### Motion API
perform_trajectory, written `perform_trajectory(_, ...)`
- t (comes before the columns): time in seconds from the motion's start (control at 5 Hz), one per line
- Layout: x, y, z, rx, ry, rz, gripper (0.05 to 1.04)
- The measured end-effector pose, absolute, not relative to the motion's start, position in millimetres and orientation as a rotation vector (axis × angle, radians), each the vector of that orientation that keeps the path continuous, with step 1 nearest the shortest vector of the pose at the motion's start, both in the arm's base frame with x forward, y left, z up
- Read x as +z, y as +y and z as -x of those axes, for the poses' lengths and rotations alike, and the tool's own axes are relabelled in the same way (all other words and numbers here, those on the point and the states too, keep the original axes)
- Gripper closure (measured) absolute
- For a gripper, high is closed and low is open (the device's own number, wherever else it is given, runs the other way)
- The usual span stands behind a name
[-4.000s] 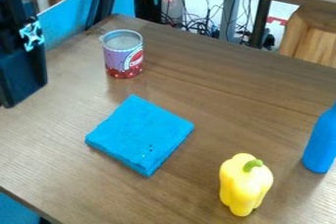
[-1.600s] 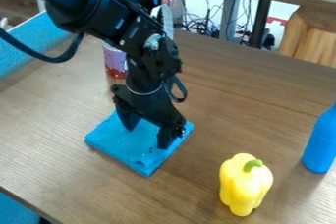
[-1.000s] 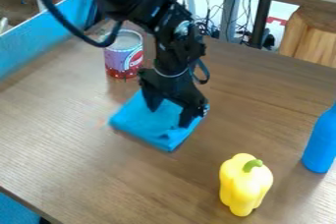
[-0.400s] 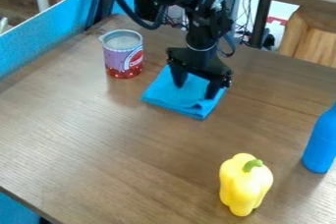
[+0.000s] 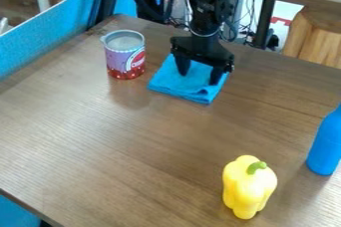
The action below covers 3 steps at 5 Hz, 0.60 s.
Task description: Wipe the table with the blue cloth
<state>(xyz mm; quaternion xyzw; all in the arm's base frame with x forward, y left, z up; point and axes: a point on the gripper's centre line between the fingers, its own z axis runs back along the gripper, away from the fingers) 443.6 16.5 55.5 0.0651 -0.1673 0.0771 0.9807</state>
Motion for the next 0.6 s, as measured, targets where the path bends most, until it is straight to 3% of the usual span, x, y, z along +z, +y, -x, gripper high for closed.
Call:
perform_trajectory(0.2, 53, 21, -441, 0.167, -0.326, -0.134, 0.083)
perform_trajectory(0.6, 51, 19, -374, 0.169, -0.272, -0.113, 0.083)
